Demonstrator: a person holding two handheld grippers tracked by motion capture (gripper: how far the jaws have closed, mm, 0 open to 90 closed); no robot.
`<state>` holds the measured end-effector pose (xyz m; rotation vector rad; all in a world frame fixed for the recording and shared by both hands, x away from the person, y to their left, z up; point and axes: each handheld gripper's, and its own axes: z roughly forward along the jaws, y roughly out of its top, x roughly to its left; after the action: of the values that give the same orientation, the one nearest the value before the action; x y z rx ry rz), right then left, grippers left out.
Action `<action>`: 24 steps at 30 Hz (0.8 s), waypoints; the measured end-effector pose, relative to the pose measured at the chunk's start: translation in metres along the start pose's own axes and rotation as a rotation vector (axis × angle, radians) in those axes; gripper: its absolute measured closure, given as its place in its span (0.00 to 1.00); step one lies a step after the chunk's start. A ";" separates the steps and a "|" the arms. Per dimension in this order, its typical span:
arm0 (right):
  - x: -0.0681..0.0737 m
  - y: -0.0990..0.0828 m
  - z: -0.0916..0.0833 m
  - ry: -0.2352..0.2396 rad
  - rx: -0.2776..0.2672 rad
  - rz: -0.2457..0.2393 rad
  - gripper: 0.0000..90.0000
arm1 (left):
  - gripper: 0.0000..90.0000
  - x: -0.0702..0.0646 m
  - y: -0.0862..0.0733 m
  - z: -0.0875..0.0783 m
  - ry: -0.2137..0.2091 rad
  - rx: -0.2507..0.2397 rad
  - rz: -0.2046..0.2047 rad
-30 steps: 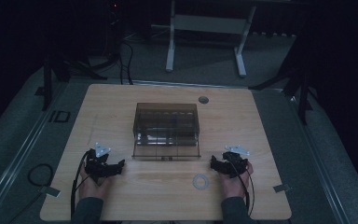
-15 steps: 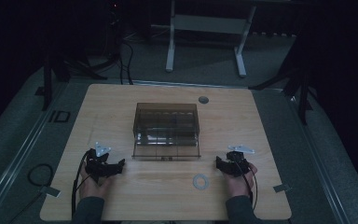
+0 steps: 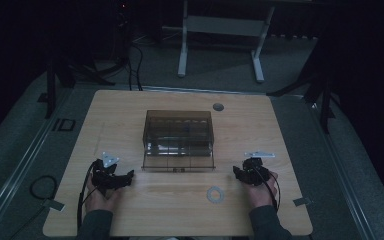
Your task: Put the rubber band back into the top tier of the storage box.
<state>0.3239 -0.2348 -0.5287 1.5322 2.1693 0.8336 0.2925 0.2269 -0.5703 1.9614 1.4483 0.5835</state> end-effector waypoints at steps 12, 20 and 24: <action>0.005 0.013 -0.012 0.046 0.083 -0.113 0.78 | 0.14 0.000 0.000 0.000 0.000 0.000 0.000; 0.019 0.023 -0.016 0.070 0.110 -0.164 0.81 | 0.14 0.000 0.000 0.000 0.000 0.000 0.000; 0.024 0.026 -0.016 0.083 0.129 -0.186 0.82 | 0.14 0.000 0.000 0.000 0.000 0.000 0.000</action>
<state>0.3250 -0.2104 -0.4980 1.3484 2.4242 0.7203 0.2925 0.2269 -0.5704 1.9610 1.4484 0.5838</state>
